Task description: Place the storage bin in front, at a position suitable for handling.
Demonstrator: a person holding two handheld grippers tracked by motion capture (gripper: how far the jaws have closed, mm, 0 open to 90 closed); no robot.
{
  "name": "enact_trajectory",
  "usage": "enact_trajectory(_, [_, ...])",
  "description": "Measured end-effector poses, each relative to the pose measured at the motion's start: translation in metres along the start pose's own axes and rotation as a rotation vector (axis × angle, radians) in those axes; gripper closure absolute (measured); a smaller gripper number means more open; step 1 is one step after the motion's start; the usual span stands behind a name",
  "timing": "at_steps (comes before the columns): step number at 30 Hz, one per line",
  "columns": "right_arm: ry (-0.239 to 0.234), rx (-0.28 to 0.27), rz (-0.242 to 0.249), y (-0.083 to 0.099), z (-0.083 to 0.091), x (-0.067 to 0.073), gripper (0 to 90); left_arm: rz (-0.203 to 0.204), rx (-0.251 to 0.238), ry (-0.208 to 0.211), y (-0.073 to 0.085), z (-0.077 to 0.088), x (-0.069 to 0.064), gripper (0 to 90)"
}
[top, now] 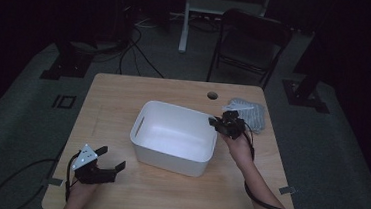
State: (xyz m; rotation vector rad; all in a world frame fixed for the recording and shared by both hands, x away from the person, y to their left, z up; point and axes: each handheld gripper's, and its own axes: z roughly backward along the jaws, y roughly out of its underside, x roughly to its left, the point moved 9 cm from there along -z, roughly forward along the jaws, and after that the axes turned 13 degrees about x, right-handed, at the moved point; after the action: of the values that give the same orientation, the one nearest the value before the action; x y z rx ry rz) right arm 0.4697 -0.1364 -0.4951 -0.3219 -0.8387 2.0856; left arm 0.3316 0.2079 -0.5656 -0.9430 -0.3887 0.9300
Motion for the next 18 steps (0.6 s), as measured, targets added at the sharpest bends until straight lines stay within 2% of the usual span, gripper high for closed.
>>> enact_trajectory(15, [0.005,-0.008,0.013,0.025,0.02,0.0,79.4,-0.018,0.01,0.02,-0.002,0.0,-0.008,4.7])
enact_trajectory(18, [-0.006,-0.008,0.02,0.033,0.025,0.001,79.4,-0.033,0.019,0.053,-0.006,0.005,-0.013,4.7])
